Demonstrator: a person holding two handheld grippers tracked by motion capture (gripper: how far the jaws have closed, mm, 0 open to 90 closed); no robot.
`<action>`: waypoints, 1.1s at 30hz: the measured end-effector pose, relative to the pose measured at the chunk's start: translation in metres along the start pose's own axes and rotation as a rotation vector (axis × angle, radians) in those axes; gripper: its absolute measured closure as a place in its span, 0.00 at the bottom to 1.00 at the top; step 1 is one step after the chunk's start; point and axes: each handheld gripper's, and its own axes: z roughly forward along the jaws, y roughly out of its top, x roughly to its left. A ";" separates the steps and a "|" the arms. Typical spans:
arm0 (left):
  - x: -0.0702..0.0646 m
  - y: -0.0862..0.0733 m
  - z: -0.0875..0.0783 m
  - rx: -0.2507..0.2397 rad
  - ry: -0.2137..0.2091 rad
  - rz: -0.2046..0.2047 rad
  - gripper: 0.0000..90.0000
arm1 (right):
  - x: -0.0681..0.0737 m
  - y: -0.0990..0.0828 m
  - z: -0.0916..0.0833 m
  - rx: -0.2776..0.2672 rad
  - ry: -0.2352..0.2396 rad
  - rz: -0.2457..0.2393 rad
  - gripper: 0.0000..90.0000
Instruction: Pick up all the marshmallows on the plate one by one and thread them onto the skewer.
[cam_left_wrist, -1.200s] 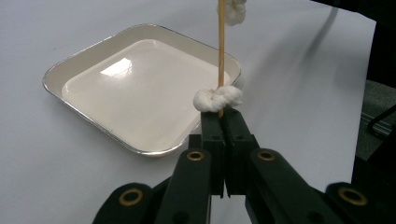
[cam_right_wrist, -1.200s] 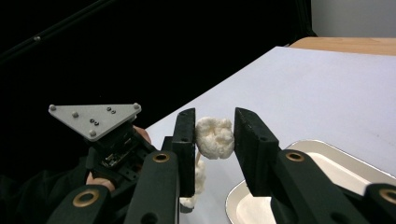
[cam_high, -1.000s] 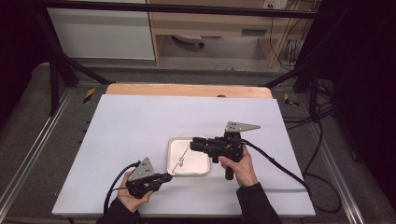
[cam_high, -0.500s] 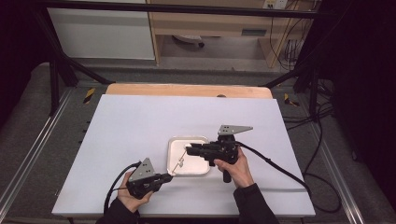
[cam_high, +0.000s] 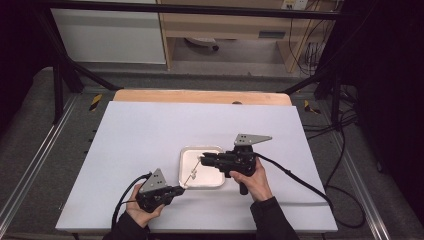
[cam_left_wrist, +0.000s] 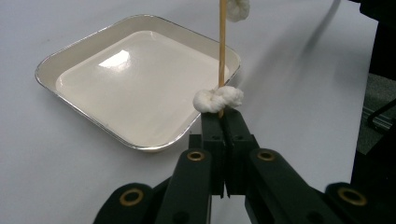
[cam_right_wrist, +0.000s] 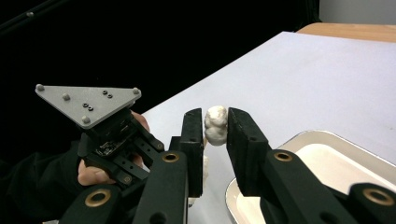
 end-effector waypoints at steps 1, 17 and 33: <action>0.000 0.000 0.000 0.002 -0.001 -0.003 0.98 | 0.000 0.000 0.000 -0.001 -0.002 -0.004 0.86; -0.003 0.004 0.006 0.135 0.034 0.007 0.99 | 0.000 -0.005 0.002 0.089 -0.043 -0.106 0.93; -0.010 0.007 0.009 0.203 0.049 0.061 0.99 | 0.001 -0.010 0.005 0.170 -0.058 -0.137 0.95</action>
